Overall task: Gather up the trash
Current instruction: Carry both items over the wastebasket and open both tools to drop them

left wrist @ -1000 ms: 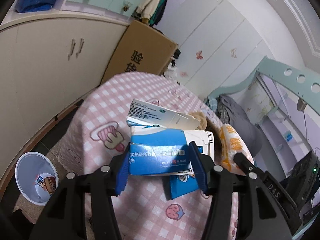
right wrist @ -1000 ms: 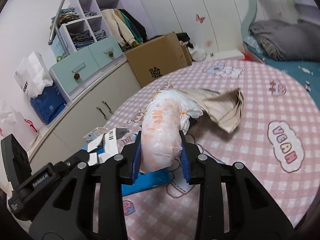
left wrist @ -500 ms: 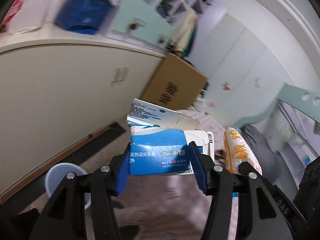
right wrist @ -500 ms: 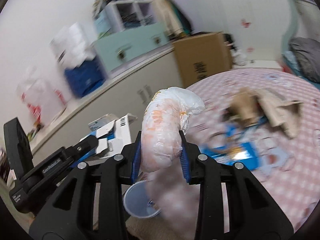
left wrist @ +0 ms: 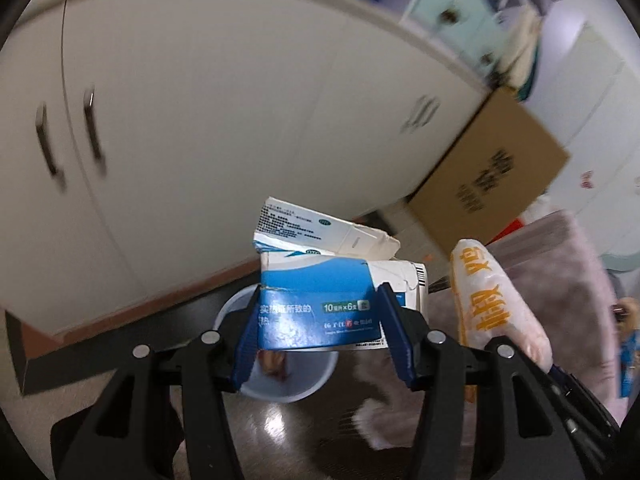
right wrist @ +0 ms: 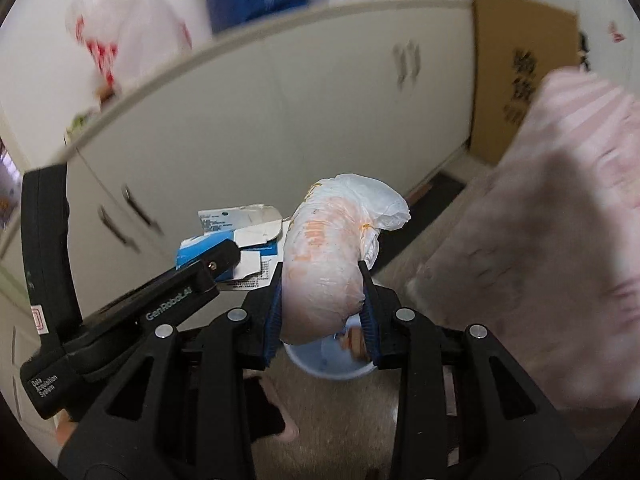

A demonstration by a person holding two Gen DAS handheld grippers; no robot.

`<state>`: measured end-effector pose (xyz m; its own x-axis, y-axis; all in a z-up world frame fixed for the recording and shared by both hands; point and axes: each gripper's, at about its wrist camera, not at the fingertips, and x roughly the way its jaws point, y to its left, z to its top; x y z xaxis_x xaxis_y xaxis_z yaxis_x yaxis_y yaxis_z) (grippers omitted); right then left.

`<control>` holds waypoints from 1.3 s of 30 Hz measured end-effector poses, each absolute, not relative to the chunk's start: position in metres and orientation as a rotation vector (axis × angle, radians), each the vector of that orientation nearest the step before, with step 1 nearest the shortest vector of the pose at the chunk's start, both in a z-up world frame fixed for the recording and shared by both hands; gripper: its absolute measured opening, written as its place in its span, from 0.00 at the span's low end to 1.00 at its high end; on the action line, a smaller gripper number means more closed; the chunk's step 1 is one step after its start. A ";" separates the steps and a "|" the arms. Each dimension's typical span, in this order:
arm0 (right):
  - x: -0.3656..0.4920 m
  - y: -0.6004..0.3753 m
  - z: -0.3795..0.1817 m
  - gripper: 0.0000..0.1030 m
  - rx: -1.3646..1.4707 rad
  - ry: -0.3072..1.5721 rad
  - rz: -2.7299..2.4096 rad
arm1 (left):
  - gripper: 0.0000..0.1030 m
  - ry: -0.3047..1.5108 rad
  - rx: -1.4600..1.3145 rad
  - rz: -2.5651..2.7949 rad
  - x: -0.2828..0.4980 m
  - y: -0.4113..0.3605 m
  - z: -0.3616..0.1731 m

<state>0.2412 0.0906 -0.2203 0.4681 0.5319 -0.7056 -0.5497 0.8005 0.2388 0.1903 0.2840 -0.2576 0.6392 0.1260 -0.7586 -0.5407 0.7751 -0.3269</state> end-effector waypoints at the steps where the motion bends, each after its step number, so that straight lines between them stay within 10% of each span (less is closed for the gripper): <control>1: 0.244 0.097 -0.230 0.32 -0.030 0.879 0.667 | 0.52 0.817 -0.576 0.420 0.193 0.289 -0.269; 15: 0.295 0.125 -0.352 0.32 -0.051 1.120 0.592 | 0.55 1.051 -0.589 0.484 0.245 0.322 -0.383; 20: 0.303 0.129 -0.367 0.33 -0.045 1.149 0.577 | 0.69 1.066 -0.579 0.493 0.251 0.317 -0.393; 39: 0.302 0.140 -0.383 0.37 -0.039 1.158 0.614 | 0.70 1.043 -0.666 0.517 0.220 0.332 -0.389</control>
<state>0.3020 0.1398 -0.3834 0.2573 0.4325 -0.8641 -0.4720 0.8365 0.2782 0.2202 0.3323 -0.3888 0.4181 0.0770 -0.9051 -0.6733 0.6951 -0.2519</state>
